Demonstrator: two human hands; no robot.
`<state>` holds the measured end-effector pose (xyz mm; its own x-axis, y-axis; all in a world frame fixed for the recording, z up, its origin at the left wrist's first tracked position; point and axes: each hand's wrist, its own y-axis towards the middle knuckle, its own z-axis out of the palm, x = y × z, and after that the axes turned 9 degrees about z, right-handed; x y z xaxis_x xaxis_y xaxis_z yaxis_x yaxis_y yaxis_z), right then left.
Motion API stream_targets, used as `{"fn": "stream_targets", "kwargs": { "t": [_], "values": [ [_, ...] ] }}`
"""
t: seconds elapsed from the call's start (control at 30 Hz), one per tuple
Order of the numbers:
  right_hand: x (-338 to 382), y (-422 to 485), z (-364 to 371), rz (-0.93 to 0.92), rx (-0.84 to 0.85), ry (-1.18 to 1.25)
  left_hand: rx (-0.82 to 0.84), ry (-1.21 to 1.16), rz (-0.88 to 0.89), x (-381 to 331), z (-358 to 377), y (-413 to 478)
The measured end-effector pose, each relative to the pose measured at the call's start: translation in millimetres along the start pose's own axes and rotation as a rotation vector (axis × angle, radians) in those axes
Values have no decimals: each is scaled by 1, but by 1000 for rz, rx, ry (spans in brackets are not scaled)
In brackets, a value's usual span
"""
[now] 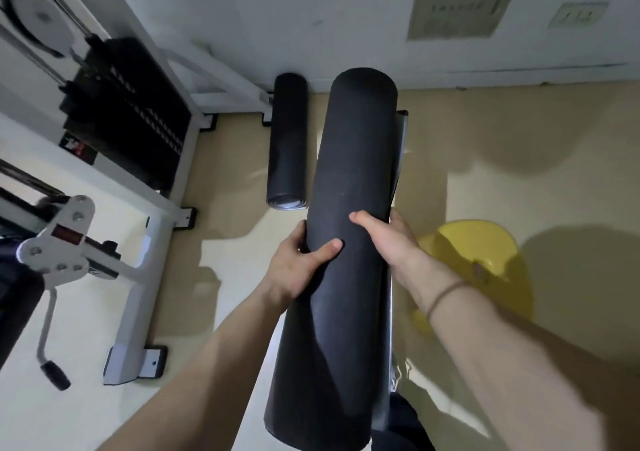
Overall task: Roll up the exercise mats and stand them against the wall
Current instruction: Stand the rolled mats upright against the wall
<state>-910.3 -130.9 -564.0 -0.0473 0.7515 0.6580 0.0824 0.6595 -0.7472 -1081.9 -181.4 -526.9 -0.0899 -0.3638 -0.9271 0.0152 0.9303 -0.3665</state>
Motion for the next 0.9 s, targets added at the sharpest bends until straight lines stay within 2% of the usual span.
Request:
{"fn": "stream_targets", "kwargs": {
  "t": [0.27, 0.43, 0.67, 0.9],
  "values": [
    [70, 150, 20, -50, -81, -64, -47, -13, -35, 8, -1, 182],
    [97, 246, 25, -43, -109, -15, 23, 20, -7, 27, 5, 282],
    [143, 383, 47, -25, -103, -35, 21, -62, -184, 65, -14, 419],
    [163, 520, 94, -63, -61, -73, -18, 4, -221, 126, -41, 544]
  ]
}}
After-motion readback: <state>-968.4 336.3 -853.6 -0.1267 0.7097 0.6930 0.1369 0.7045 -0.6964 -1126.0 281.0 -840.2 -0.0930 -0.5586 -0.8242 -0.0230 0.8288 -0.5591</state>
